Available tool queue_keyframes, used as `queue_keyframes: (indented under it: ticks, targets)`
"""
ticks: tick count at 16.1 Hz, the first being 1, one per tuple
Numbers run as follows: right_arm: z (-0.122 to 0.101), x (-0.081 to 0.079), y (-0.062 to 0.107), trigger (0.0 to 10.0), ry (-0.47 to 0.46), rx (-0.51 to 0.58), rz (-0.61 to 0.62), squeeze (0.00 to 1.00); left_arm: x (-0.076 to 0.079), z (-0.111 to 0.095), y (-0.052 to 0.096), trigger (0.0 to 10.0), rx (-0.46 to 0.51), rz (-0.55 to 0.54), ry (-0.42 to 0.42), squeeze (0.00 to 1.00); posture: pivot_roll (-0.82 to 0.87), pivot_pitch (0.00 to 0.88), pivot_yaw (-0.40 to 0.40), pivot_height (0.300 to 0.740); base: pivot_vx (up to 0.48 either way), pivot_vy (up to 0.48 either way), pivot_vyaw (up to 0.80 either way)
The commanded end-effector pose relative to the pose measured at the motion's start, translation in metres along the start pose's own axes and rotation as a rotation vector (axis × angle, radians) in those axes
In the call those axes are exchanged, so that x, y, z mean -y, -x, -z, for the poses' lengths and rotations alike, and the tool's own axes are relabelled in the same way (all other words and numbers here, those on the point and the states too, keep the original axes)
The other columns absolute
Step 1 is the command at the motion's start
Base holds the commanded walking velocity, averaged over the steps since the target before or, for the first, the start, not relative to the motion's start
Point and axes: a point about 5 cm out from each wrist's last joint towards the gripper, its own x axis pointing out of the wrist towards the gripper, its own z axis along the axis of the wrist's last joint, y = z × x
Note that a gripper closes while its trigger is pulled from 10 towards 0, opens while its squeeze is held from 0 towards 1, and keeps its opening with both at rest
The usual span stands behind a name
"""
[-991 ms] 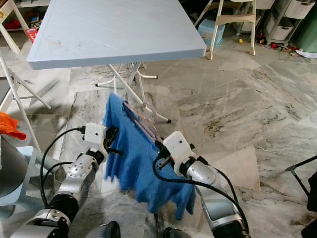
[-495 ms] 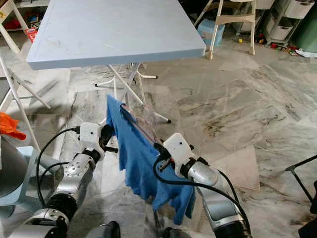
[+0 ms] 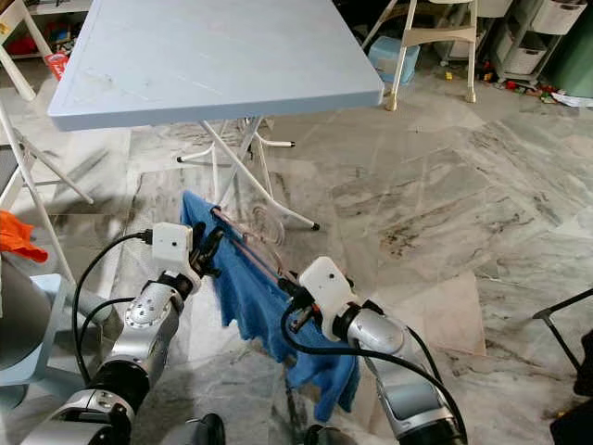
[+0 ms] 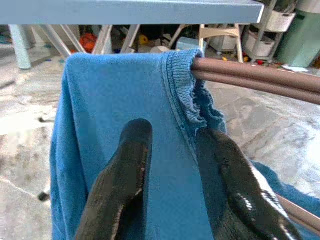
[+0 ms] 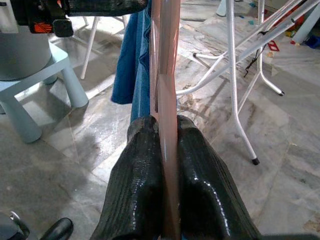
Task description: Hang hanger
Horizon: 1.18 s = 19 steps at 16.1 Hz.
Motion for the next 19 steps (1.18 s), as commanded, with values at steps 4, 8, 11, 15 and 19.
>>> queue_keyframes:
  ticks: [4, 8, 11, 15, 19]
  targets:
    - [-0.01, -0.006, 0.001, 10.0, -0.006, 0.048, -0.045, 0.0, -0.003, -0.001, -0.002, 10.0, -0.008, -0.04, -0.07, 1.0, -0.06, 0.165, -0.021, 0.74, 0.0, 0.0, 0.0]
    - [-0.011, -0.011, 0.005, 10.0, -0.032, 0.054, -0.096, 0.0, -0.003, 0.002, -0.004, 10.0, -0.045, -0.042, -0.061, 0.0, -0.07, 0.168, -0.02, 0.74, 0.0, 0.0, 0.0]
    - [-0.01, -0.009, 0.009, 10.0, -0.035, 0.044, -0.095, 0.0, -0.005, 0.001, -0.006, 0.0, -0.049, -0.052, -0.039, 0.0, -0.08, 0.169, -0.019, 0.74, 0.0, 0.0, 0.0]
    - [-0.008, -0.007, 0.011, 10.0, -0.034, 0.026, -0.078, 0.0, -0.006, 0.001, -0.006, 0.0, -0.045, -0.053, -0.033, 0.0, -0.09, 0.168, -0.017, 0.74, 0.0, 0.0, 0.0]
    - [-0.006, -0.006, 0.01, 10.0, -0.029, 0.019, -0.067, 0.0, -0.009, 0.001, -0.005, 0.0, -0.042, -0.055, -0.034, 0.0, -0.08, 0.169, -0.017, 0.74, 0.0, 0.0, 0.0]
